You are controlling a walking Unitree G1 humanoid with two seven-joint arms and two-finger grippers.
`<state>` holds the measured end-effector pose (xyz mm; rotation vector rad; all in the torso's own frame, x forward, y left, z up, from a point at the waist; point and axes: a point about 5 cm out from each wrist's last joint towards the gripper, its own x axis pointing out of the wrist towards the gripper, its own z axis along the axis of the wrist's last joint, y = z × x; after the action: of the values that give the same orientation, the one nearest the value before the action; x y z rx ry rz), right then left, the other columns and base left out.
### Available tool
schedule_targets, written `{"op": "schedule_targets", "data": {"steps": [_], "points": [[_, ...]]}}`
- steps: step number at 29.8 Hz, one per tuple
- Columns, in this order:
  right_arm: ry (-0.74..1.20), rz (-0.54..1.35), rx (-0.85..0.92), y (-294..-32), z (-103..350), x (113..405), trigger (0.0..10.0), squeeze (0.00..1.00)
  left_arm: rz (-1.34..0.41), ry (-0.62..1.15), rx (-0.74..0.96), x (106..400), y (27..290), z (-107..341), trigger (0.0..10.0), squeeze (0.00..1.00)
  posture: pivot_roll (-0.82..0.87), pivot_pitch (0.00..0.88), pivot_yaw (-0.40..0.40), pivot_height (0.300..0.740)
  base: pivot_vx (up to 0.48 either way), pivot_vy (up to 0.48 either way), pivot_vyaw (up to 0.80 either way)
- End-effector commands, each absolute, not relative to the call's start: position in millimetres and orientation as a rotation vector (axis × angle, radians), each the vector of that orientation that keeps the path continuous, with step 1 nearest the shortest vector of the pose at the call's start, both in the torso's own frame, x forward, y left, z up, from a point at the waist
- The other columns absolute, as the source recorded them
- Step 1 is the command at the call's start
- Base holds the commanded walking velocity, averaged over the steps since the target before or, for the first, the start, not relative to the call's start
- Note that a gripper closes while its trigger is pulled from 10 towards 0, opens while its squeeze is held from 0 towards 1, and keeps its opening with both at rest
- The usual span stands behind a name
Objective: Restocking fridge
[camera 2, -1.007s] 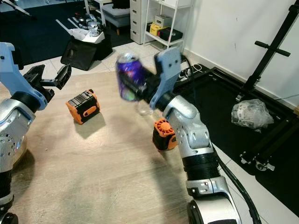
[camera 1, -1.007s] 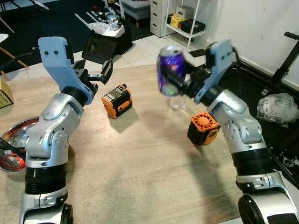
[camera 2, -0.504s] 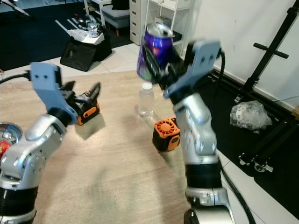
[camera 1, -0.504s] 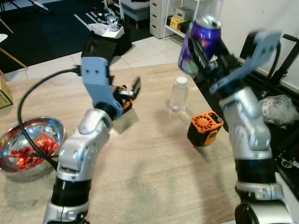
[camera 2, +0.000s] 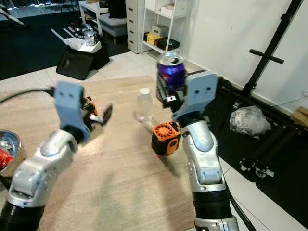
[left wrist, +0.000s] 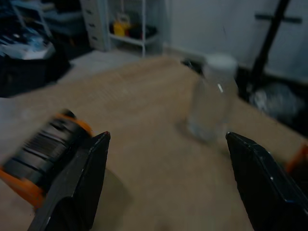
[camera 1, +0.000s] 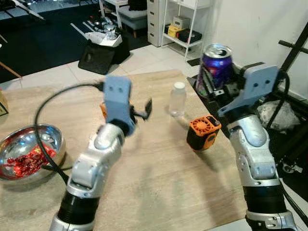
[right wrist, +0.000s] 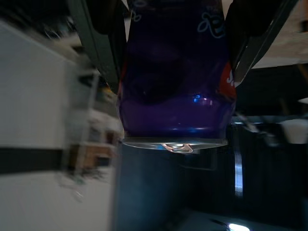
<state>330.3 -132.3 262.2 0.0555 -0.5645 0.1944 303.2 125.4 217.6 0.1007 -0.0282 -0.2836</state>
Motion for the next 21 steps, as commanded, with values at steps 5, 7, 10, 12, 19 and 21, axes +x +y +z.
{"op": "schedule_targets", "data": {"steps": [5,7,10,12,19,21], "points": [[-0.455,0.149,0.109,-135.2,242.8,339.3,10.0,0.0,-0.231,-0.078,0.043,307.2,128.8,226.7,10.0,0.0,0.0,0.077,-0.039,0.74,0.0,0.0,0.0],[-0.446,0.145,0.11,-135.4,241.2,340.2,10.0,0.0,-0.212,-0.088,0.025,310.3,130.2,229.0,10.0,0.0,0.0,0.081,-0.041,0.74,0.0,0.0,0.0],[-0.404,0.135,0.135,-136.7,232.5,341.6,10.0,0.0,-0.122,-0.049,0.049,321.6,139.6,221.5,10.0,0.0,0.0,0.091,-0.045,0.74,0.0,0.0,0.0],[-0.393,0.133,0.141,-137.2,229.9,341.5,10.0,0.0,-0.098,-0.051,0.056,324.0,142.4,220.9,10.0,0.0,0.0,0.093,-0.047,0.74,0.0,0.0,0.0],[-0.355,0.129,0.148,-138.2,222.4,341.7,10.0,0.0,-0.076,-0.082,0.045,325.7,145.9,227.7,10.0,0.0,-0.01,0.103,-0.044,0.74,0.0,0.0,0.0],[-0.352,0.129,0.146,-138.3,221.7,342.0,10.0,0.0,-0.067,-0.082,0.044,325.8,146.8,227.0,10.0,0.0,-0.01,0.103,-0.044,0.74,0.0,0.0,0.0]]}}
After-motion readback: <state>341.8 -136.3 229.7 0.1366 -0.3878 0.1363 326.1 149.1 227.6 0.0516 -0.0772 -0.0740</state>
